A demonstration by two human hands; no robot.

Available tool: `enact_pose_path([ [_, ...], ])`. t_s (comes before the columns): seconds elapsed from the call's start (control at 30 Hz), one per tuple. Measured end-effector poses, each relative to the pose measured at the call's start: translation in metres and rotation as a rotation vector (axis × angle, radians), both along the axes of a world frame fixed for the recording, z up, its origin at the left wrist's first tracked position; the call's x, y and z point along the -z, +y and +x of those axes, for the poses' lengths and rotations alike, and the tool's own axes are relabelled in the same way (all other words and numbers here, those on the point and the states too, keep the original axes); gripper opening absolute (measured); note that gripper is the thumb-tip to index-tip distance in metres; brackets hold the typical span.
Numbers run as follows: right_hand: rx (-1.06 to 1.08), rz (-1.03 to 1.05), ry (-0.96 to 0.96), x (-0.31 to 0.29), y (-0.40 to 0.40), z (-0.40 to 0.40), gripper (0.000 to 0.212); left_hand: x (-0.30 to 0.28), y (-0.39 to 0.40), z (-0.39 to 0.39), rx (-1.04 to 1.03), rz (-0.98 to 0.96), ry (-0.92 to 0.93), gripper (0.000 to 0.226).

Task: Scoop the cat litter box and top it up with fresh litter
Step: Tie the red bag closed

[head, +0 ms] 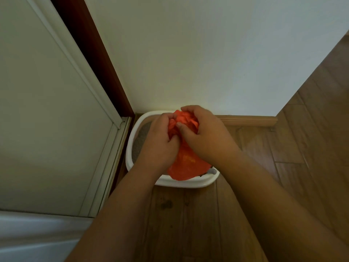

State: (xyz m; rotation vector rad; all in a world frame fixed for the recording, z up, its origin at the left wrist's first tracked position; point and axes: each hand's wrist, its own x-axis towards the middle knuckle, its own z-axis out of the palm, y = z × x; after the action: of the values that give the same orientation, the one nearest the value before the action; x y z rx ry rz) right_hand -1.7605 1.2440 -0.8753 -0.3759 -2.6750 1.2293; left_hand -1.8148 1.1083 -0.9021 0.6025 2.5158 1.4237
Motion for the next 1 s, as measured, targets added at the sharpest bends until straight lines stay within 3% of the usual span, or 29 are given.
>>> enact_pose_path([
  [0.27, 0.016, 0.017, -0.015, -0.168, 0.035, -0.004, 0.047, -0.161, 0.035, -0.009, 0.019, 0.032, 0.005, 0.033],
  [0.53, 0.1, 0.026, 0.038, -0.434, 0.074, 0.031, 0.044, -0.431, 0.08, 0.012, 0.128, 0.058, 0.033, 0.028],
  [0.8, 0.246, 0.136, 0.073, -0.707, 0.142, 0.121, 0.043, -0.698, 0.161, 0.081, 0.308, 0.143, 0.09, 0.026],
  [1.0, 0.397, 0.237, 0.125, -0.824, 0.192, 0.22, 0.038, -0.814, 0.227, 0.161, 0.476, 0.213, 0.169, 0.024],
])
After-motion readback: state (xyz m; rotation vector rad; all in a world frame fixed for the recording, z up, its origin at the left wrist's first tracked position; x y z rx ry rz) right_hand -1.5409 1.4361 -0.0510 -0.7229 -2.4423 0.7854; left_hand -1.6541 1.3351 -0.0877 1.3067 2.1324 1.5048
